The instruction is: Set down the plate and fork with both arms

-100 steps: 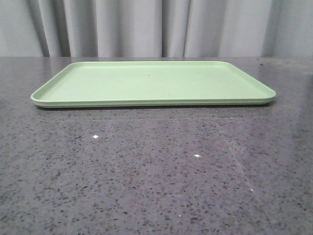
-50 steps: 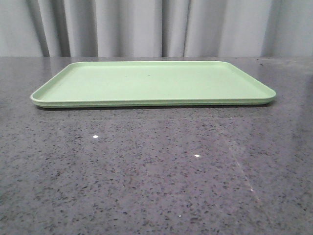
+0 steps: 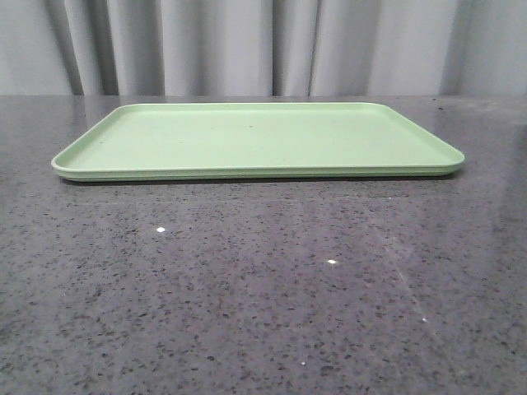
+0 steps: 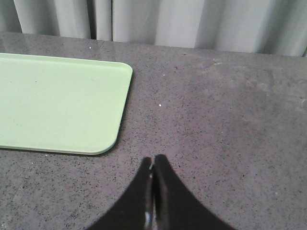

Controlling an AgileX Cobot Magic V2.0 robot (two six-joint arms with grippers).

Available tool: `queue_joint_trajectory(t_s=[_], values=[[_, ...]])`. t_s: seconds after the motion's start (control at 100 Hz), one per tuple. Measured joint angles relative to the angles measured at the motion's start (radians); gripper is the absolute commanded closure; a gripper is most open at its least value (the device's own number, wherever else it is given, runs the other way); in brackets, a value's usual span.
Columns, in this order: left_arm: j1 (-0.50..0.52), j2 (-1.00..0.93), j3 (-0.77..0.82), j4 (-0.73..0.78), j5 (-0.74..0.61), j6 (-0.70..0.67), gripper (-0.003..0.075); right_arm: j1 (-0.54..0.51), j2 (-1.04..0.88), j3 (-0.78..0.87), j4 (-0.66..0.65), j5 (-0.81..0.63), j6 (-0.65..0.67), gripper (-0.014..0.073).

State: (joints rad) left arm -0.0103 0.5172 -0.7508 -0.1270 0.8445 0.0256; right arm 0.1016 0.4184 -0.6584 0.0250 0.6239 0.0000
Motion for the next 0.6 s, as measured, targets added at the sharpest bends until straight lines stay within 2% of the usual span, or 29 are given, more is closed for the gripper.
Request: queue_joint_trajectory(t_s=[0.4,0.49,0.6], values=[[0.0,0.009,-0.003,0.0,0.01,0.0,0.0724,0.0,0.025,-0.001,0.002,0.02,0.0,0.07],[0.0,0.009,-0.003,-0.008,0.012,0.0,0.0608,0.0,0.025,-0.001,0.002,0.022,0.0,0.0602],[0.0,0.009,-0.003,-0.025,0.012,0.0,0.0343,0.0,0.025,-0.001,0.002,0.022,0.0,0.0397]])
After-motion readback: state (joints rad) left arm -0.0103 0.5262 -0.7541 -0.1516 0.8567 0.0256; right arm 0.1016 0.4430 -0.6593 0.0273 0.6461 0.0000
